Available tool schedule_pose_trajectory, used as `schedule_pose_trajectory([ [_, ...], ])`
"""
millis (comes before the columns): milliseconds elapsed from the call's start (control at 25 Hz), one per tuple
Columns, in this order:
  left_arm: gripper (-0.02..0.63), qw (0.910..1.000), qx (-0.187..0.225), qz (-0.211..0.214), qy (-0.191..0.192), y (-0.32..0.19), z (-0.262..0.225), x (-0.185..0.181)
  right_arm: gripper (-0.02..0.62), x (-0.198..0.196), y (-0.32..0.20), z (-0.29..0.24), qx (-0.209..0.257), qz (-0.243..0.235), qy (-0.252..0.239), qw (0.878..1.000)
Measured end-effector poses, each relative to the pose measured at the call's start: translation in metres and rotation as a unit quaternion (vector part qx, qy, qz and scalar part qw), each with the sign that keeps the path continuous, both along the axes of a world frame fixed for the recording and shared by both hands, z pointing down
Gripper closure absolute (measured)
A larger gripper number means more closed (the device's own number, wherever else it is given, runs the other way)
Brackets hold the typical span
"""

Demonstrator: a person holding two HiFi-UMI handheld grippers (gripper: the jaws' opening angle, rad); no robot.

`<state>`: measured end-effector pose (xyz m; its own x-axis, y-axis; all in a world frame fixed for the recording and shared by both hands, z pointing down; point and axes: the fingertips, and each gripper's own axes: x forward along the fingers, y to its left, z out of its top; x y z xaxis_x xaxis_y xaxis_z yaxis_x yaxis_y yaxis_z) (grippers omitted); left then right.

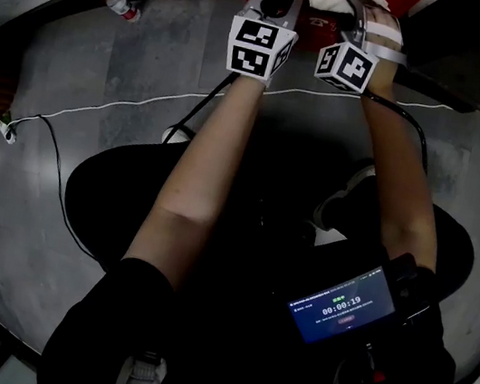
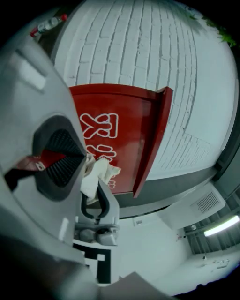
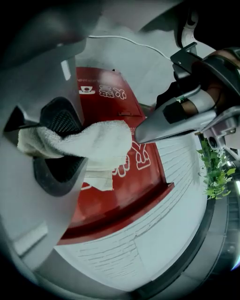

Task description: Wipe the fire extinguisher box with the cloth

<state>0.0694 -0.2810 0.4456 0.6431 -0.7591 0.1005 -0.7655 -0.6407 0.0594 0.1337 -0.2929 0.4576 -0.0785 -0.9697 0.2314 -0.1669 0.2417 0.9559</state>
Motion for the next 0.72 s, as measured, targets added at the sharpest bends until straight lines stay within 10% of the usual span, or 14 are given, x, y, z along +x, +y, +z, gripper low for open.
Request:
schedule_pose_trajectory([
  [720, 0.607, 0.9962, -0.078, 0.011, -0.037, -0.016, 0.111, 0.014, 0.495, -0.001, -0.001, 0.160, -0.116, -0.016, 0.007, 0.993],
])
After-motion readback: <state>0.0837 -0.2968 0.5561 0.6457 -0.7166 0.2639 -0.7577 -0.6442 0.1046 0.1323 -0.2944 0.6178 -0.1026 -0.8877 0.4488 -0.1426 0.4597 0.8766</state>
